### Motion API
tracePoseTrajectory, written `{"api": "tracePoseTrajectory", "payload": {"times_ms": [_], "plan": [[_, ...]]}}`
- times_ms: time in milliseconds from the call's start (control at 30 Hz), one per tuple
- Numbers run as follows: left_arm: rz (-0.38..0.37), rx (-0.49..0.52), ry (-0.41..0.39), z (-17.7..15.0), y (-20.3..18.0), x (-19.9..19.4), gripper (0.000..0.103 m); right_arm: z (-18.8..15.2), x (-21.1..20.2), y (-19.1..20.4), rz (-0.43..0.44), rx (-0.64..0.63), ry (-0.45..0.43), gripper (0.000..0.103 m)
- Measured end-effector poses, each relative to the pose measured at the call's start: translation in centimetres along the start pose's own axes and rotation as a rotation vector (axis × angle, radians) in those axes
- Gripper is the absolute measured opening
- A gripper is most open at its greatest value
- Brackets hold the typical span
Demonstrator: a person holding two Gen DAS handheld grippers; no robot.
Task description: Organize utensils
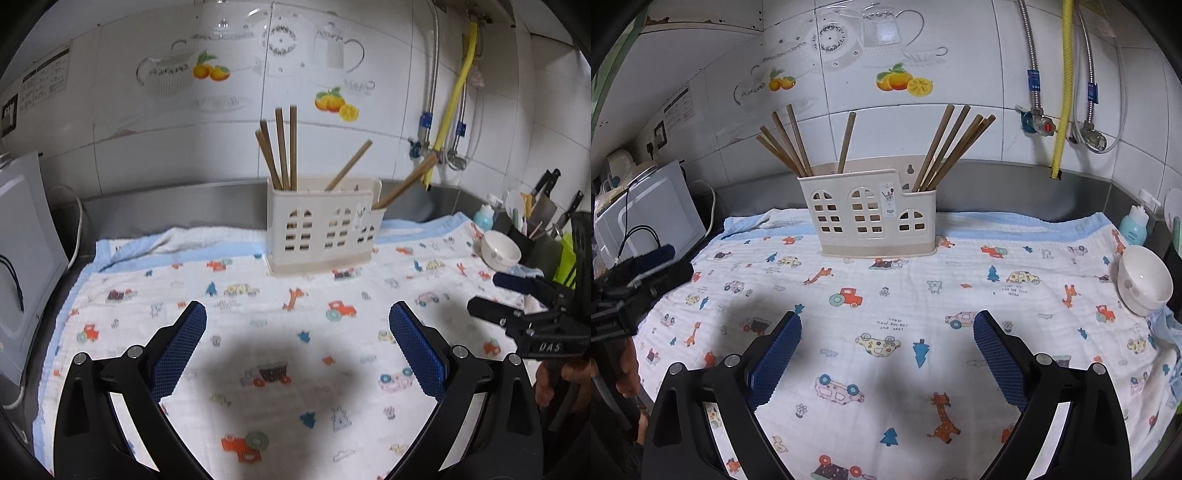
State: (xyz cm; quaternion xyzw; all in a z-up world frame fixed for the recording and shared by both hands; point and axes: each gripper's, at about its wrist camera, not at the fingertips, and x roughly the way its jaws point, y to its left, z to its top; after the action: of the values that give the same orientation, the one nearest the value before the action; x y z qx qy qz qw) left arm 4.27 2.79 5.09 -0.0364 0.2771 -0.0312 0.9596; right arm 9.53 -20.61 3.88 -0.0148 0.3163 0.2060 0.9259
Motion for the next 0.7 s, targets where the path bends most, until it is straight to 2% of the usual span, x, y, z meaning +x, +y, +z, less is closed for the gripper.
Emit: {"api": "tracePoseTrajectory", "payload": {"times_ms": [467, 700], "plan": [[0.059, -0.045, 0.039, -2.0, 1.3, 0.0, 0.098, -0.5, 0.3, 0.2, -0.004, 0.001, 0.015, 0.092], [0.060, -0.055, 0.044, -2.3, 1.7, -0.3, 0.098, -0.6, 0.3, 0.3, -0.002, 0.000, 0.015, 0.092]]}}
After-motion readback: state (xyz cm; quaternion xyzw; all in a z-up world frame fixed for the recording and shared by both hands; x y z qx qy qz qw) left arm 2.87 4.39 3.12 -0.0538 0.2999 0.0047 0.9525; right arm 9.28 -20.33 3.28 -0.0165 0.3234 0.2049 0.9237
